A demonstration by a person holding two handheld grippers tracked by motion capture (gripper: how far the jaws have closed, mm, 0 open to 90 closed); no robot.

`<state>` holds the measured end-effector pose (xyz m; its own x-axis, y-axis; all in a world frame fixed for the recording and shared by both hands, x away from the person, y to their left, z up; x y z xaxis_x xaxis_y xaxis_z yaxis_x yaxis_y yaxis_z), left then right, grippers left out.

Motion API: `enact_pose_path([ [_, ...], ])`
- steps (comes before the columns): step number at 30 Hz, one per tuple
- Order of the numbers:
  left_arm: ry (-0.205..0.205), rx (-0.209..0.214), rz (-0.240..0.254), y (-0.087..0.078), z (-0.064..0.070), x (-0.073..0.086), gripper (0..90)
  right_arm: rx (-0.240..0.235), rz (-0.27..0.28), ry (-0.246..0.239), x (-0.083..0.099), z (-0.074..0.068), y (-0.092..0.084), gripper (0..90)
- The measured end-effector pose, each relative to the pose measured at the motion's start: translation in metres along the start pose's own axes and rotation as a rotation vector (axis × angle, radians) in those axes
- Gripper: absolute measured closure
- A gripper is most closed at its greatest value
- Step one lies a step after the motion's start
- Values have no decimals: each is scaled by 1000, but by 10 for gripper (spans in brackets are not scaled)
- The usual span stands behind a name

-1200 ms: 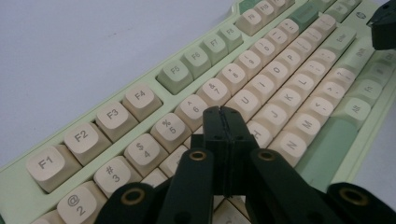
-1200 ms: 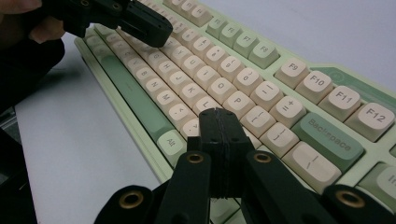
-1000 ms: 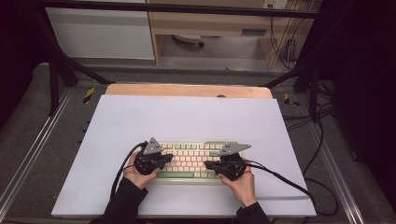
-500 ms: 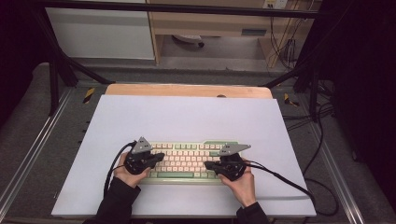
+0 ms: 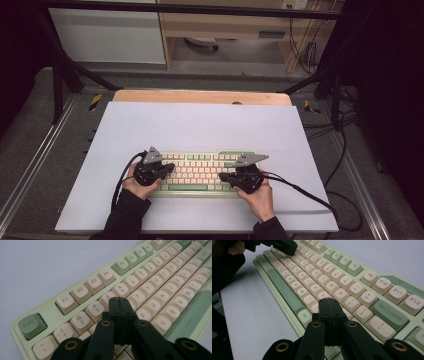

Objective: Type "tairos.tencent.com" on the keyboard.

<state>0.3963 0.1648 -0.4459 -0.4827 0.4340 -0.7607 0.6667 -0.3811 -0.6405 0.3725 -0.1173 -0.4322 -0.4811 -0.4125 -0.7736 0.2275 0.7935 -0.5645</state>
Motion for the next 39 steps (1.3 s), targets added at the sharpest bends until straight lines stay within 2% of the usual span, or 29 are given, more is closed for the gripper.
enact_pose_path([
  [16,3,6,-5,2,1,2,897,2,2,-3,0,0,0,900],
  [24,11,26,18,-10,3,-1,897,3,13,1,-2,-1,-3,900],
  [29,9,39,29,-19,0,1,897,-3,16,1,-2,-2,-2,900],
  [39,-6,25,41,-32,-9,8,897,-10,23,-4,-7,-6,-1,900],
])
Point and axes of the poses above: each handheld gripper's, and its own axes: y roughly forward along the jaws, x roughly out of its underside, z roughly to its right, the point moved 3 cm from there along y, roughly forward along the jaws, and after that the axes turned 12 degrees about -x, right-handed, at the moved point
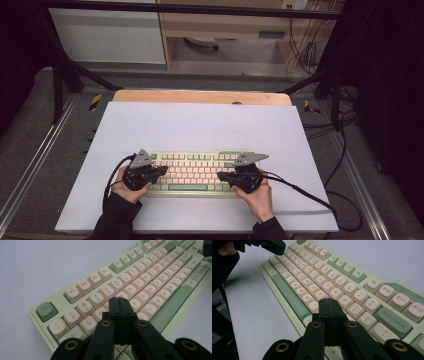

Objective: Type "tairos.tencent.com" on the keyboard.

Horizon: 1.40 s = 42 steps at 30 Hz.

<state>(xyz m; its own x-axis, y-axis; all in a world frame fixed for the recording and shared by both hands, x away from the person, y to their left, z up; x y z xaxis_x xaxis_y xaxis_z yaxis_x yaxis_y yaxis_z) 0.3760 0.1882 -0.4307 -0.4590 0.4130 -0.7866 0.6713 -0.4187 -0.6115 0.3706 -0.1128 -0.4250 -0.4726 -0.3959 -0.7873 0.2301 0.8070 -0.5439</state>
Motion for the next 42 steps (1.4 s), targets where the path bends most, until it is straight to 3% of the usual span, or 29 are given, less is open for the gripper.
enact_pose_path([
  [17,-21,-13,-4,-10,-9,16,897,-19,-14,-18,-12,-11,20,900],
  [25,-27,-10,-2,-11,-10,18,897,-34,-26,-36,-18,-16,34,900],
  [35,-25,-10,-4,-9,-10,19,897,-48,-37,-10,-16,-16,54,900],
  [42,-26,-10,-4,-9,-10,19,897,-48,-56,-22,-19,-18,67,900],
])
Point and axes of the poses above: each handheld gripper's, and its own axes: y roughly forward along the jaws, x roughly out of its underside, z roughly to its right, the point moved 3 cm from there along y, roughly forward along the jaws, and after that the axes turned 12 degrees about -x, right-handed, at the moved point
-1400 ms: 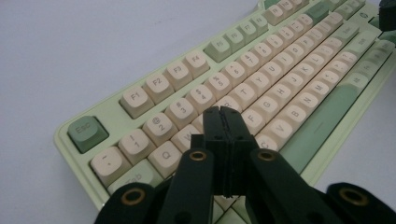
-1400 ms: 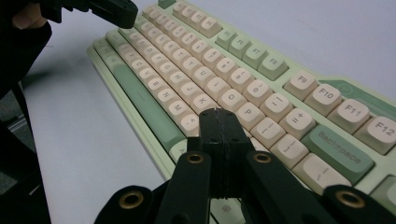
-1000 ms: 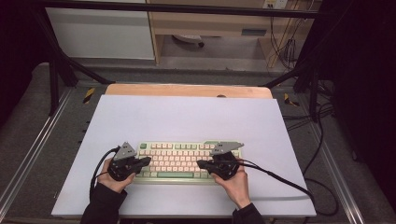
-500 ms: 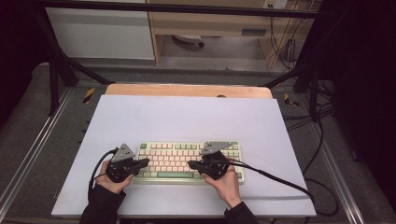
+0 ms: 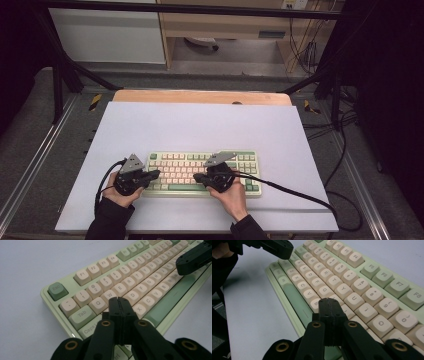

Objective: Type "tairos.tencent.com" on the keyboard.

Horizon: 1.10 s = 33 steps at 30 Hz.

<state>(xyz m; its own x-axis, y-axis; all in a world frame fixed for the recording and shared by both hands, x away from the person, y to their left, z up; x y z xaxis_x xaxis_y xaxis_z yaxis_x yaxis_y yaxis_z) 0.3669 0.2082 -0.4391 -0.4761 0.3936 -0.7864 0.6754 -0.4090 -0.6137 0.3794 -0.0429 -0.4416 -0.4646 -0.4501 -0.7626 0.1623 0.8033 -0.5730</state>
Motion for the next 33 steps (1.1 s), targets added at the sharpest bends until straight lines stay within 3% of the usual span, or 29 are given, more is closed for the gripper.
enact_pose_path([
  [25,-4,0,3,0,-1,0,897,1,-31,-9,4,2,14,900],
  [33,-3,1,5,-1,-1,-1,897,19,-15,-29,-2,-1,0,900],
])
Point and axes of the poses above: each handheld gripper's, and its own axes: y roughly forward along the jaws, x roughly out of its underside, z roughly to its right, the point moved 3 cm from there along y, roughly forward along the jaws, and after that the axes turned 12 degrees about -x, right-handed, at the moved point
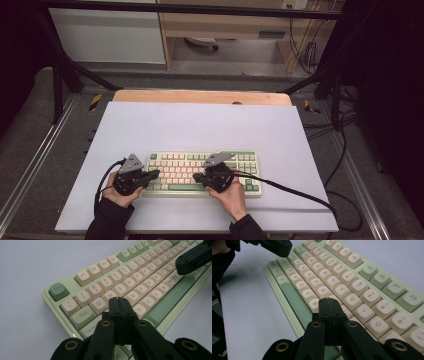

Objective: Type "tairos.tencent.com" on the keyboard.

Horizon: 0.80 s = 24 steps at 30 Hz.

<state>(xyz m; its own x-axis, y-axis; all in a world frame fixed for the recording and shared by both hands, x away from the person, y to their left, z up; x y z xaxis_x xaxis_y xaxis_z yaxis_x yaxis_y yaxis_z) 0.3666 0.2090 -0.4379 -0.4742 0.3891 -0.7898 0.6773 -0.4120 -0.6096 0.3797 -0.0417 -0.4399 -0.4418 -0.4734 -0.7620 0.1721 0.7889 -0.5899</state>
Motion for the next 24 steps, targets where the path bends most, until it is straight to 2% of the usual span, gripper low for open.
enact_pose_path([
  [5,1,3,0,0,1,0,897,11,17,1,-1,1,-15,900],
  [14,6,8,1,0,4,-2,897,31,33,34,10,10,-37,900],
  [24,18,20,6,1,11,-6,897,42,46,51,20,16,-49,900],
])
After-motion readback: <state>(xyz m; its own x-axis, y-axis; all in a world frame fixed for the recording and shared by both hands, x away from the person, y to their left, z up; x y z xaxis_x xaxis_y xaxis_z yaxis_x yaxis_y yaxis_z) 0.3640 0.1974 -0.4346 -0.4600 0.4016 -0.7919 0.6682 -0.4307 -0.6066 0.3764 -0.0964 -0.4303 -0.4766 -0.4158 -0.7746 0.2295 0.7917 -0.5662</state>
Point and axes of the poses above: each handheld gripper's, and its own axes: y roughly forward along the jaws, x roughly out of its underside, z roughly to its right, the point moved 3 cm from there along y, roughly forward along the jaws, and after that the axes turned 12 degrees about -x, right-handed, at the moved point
